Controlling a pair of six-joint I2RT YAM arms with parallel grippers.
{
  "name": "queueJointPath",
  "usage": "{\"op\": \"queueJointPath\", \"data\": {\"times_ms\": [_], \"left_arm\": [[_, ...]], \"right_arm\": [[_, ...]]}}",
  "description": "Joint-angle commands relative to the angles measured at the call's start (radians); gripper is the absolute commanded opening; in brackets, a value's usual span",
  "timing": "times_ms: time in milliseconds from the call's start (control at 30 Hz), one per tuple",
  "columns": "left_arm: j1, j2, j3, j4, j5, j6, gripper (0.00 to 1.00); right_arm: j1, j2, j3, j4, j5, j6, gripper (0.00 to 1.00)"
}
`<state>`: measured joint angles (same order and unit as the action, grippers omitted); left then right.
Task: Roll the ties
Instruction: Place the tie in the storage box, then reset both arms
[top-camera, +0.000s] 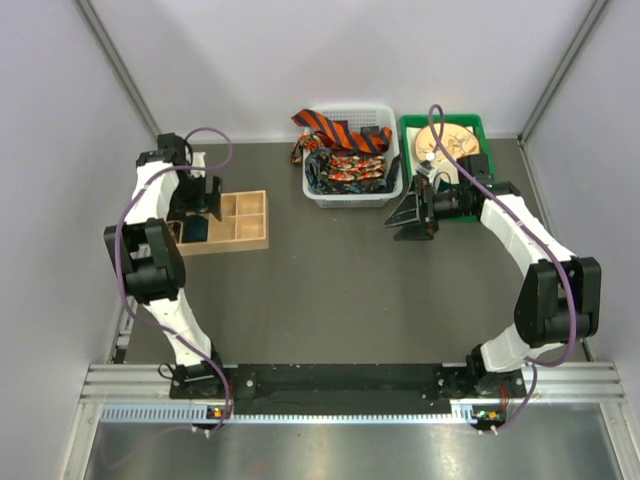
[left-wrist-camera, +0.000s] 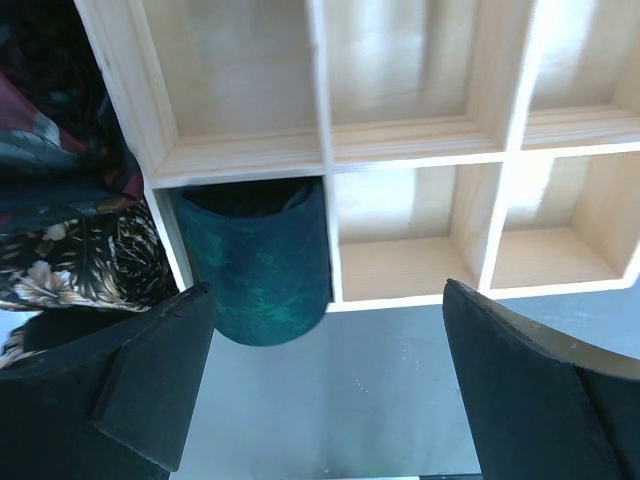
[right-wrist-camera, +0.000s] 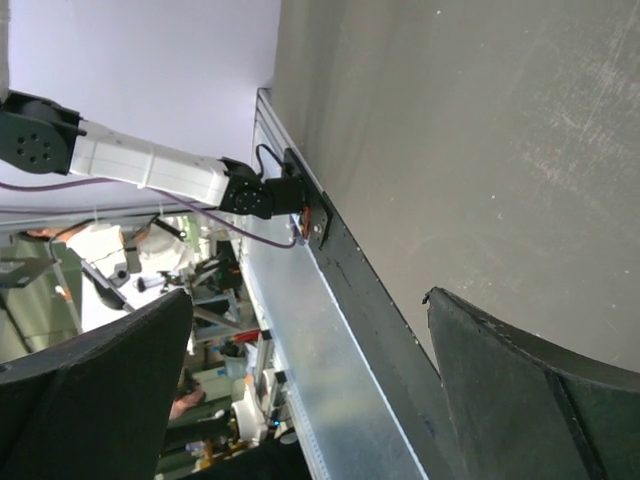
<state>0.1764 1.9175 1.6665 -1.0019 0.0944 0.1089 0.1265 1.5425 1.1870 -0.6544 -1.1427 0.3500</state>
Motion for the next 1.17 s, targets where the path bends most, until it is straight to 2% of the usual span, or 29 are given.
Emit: {"op": "queueJointPath", "data": {"times_ms": [0,167,267,300,367,400,433,533,567,667,767,867,1033,1133], "left_arm": [[-0.070,-0.124,0.096,-0.003,-0.031,0.052,0.99],[-0.173,-0.228,0.142,0.092,-0.024,0.112,0.99],[-0.270,-0.247,0.219,0.101,0.002,0.130,0.99],[-0.290,-0.245,0.258,0.100,0.004,0.140,0.99],[-0.351,-0.241,0.289,0.082,0.010,0.191,0.99],[-0.376,-0.238,0.300,0.075,0.004,0.207,0.99],[-0.420,-0.235,0.299,0.075,-0.037,0.206,0.99],[-0.452,-0.233,0.234,0.083,-0.035,0.143,0.99],[-0.454,-0.242,0.204,0.098,-0.035,0.061,0.99],[-0.454,-0.291,0.020,0.158,-0.002,-0.007,0.99],[-0.454,-0.359,-0.248,0.268,0.004,-0.060,0.99],[-0.454,-0.393,-0.367,0.309,-0.004,-0.106,0.99],[-0.450,-0.442,-0.453,0.318,-0.033,-0.172,0.99],[-0.430,-0.468,-0.459,0.324,-0.022,-0.178,0.99]], "right_arm": [[-0.001,-0.027,0.104,-0.040,0.066,-0.107,0.99],[-0.001,-0.056,0.230,-0.131,0.217,-0.290,0.99],[-0.005,-0.107,0.295,-0.123,0.397,-0.400,0.99],[-0.016,-0.145,0.301,-0.108,0.494,-0.411,0.99],[-0.033,-0.182,0.292,-0.056,0.584,-0.372,0.99],[-0.040,-0.200,0.287,-0.036,0.727,-0.358,0.99],[-0.053,-0.218,0.283,-0.042,0.751,-0.358,0.99],[-0.094,-0.225,0.247,-0.082,0.733,-0.401,0.99],[-0.102,-0.219,0.228,-0.100,0.723,-0.405,0.99],[-0.111,-0.188,0.156,-0.139,0.709,-0.401,0.99],[-0.110,-0.176,0.052,-0.140,0.712,-0.417,0.99],[-0.110,-0.189,-0.053,-0.116,0.713,-0.404,0.99],[-0.110,-0.307,-0.187,-0.088,0.715,-0.393,0.99],[-0.111,-0.354,-0.187,-0.106,0.712,-0.410,0.99]]}}
